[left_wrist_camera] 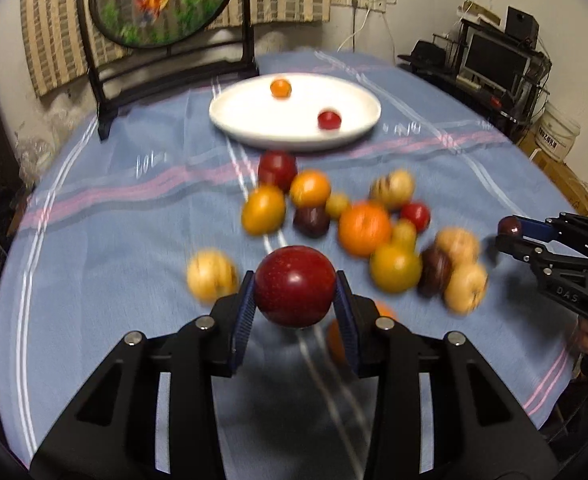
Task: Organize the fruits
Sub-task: 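Carry both plums to the white plate and release them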
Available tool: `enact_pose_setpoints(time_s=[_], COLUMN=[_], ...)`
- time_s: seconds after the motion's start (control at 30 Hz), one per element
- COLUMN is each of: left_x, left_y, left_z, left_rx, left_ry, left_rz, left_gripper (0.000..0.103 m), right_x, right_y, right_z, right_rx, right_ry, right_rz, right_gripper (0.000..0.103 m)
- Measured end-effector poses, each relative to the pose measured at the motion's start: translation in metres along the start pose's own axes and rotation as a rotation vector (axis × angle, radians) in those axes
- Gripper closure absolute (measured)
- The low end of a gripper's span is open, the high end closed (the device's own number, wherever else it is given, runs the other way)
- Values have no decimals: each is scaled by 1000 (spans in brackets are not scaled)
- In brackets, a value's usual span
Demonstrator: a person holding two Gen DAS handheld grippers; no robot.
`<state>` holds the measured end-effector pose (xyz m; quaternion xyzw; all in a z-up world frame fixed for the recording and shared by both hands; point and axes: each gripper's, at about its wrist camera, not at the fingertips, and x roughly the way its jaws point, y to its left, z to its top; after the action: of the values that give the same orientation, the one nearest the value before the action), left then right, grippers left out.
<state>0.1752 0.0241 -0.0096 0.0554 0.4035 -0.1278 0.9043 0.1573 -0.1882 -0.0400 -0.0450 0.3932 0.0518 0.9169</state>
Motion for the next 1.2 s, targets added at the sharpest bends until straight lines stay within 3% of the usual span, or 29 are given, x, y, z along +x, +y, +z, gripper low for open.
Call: enact_pose_setpoints(time_s=[0.1, 0.23, 0.5, 0.67, 0.97, 1.03, 1.07, 1.2], left_x=[5, 26, 106, 150, 198, 199, 197, 181], left_y=[0, -1, 19, 31, 53, 54, 54, 54], left_z=[34, 77, 153, 178, 187, 188, 189, 193], left_rx=[-7, 11, -72, -96, -160, -164, -163, -161], left_ry=[-18, -40, 17, 61, 145, 142, 125, 81], left_rz=[-12, 34, 63, 102, 121, 135, 145, 158], left_gripper=[64, 64, 64, 64, 63, 47, 33, 25], right_x=[4, 19, 108, 151, 191, 197, 199, 199], right_y=[-4, -2, -12, -10, -4, 0, 2, 4], right_z=[32, 81, 169, 194, 210, 210, 210, 211], right_rx=[-11, -30, 38, 12, -47, -66, -75, -71], right_ry=[-42, -84, -53, -22, 26, 39, 46, 49], right_rz=[-20, -23, -17, -52, -82, -80, -79, -72], right_gripper=[71, 71, 71, 71, 71, 70, 70, 66])
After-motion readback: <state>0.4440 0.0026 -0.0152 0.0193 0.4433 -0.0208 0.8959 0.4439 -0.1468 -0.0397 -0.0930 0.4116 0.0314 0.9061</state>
